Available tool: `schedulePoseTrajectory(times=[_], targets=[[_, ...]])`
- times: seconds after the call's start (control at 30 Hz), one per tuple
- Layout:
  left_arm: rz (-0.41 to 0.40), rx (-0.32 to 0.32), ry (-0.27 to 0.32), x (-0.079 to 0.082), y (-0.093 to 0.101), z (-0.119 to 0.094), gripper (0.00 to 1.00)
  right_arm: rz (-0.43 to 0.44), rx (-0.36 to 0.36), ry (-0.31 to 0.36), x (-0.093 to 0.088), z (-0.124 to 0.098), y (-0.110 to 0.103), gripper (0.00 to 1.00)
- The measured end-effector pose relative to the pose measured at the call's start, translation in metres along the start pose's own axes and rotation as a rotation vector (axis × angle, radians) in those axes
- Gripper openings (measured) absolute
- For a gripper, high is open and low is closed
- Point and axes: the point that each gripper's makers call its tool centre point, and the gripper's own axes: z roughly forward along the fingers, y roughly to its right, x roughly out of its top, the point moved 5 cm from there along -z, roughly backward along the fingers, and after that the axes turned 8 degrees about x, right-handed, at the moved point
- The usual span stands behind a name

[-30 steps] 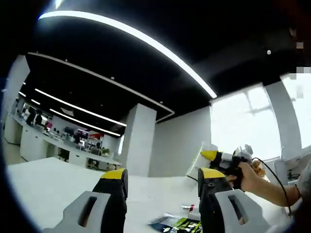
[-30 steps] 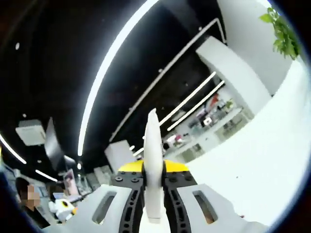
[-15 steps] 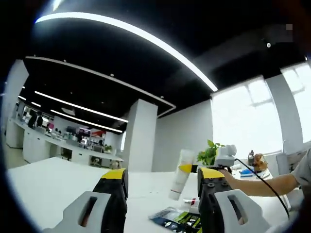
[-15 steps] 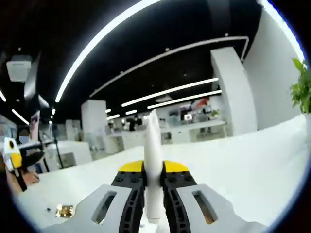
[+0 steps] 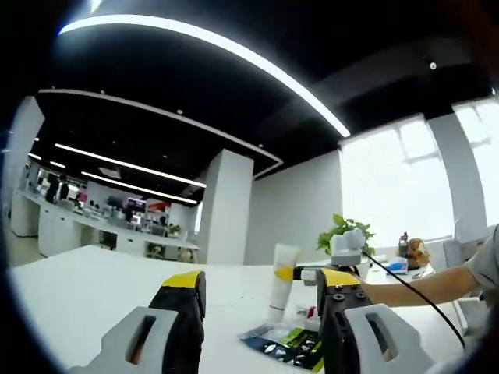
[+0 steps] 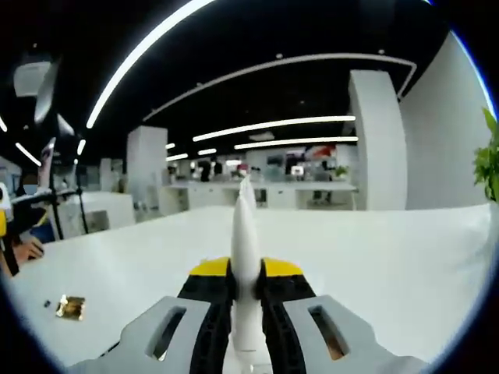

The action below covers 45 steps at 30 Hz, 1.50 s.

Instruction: Arrange the skincare products in the storage area until every visible bottle or jar stands upright without overlapping.

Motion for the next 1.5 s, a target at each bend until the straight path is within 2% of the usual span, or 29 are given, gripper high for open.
schedulePoseTrajectory(times=[0.17,0.3,0.47,0.53,0.57,0.63,0.7,0.73,0.8,1.0,1.23,1.5], targets=[[0.003,0.004,-0.002,-0.001,0.000,0.000,0.59,-0.011,-0.016,0.001,-0.001,0.006,0.001,0.12],[-0.002,0.010,-0.004,-0.002,-0.002,-0.002,0.59,-0.120,0.000,0.025,0.001,0.010,-0.003,0.13],[-0.002,0.022,-0.010,-0.004,-0.005,-0.003,0.59,-0.127,-0.009,0.019,0.000,0.010,-0.002,0.15],[-0.003,0.020,-0.013,-0.004,-0.004,-0.003,0.59,-0.145,-0.008,-0.010,-0.003,0.009,0.000,0.16],[-0.001,0.021,-0.012,-0.005,-0.004,-0.003,0.59,-0.155,0.008,-0.062,-0.010,0.009,-0.001,0.18],[0.000,0.021,-0.013,-0.005,-0.004,-0.004,0.59,-0.166,0.018,-0.125,-0.020,0.008,-0.001,0.27],[-0.003,0.024,-0.019,-0.006,-0.005,-0.004,0.59,-0.180,0.019,-0.148,-0.028,0.009,0.000,0.35],[-0.008,0.027,-0.023,-0.008,-0.006,-0.004,0.59,-0.191,0.022,-0.181,-0.032,0.008,0.002,0.38],[-0.014,0.026,-0.031,-0.010,-0.006,-0.003,0.59,-0.216,0.021,-0.247,-0.040,0.006,0.005,0.37],[0.001,0.025,-0.056,-0.016,-0.007,-0.001,0.59,-0.238,0.006,-0.320,-0.050,0.006,0.015,0.44],[-0.001,0.040,-0.067,-0.019,-0.010,-0.001,0.59,-0.224,0.011,-0.327,-0.049,-0.003,0.012,0.44],[0.003,0.041,-0.070,-0.019,-0.011,0.000,0.59,-0.231,0.005,-0.337,-0.049,-0.012,0.019,0.44]])
